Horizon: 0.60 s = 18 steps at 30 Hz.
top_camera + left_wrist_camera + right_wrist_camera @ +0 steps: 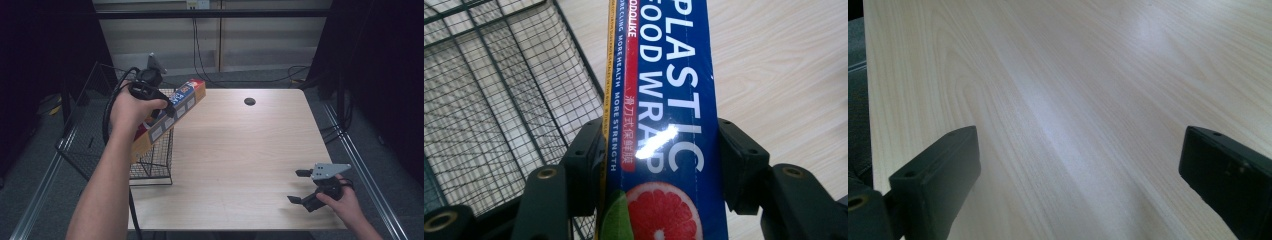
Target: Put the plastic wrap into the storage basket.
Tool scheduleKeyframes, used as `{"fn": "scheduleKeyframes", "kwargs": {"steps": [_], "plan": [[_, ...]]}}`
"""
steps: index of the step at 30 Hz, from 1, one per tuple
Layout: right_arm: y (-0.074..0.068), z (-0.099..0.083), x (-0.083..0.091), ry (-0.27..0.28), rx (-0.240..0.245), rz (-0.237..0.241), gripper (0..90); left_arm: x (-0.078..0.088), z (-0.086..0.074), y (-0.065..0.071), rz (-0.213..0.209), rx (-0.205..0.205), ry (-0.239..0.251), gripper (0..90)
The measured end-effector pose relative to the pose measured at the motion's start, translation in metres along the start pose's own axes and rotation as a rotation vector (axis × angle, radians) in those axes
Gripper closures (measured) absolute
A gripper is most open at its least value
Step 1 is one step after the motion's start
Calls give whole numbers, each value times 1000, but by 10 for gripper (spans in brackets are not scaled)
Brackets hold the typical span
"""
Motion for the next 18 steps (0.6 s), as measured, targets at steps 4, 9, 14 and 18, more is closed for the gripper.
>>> {"fn": "scheduleKeyframes", "kwargs": {"steps": [4, 9, 14, 18], "plan": [[0, 0, 0, -3, 3, -4, 31, 5, -2, -6, 8, 25, 8, 443], [0, 0, 0, -3, 2, -6, 31, 8, -4, -11, 18, 51, 9, 443], [0, 0, 1, -1, 3, -11, 31, 14, -6, -18, 32, 68, 9, 443], [0, 0, 1, -3, 1, -8, 31, 18, -7, -24, 36, 76, 17, 443]]}}
Point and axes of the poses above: each handheld gripper's, and its own axes: x roughly backward along the jaws, z roughly out of its top, y roughly to its right, the point moved 5 cm from there along -x, roughly forward along the jaws, and after that the axes turned 7 degrees about z, right-handed, at the moved point
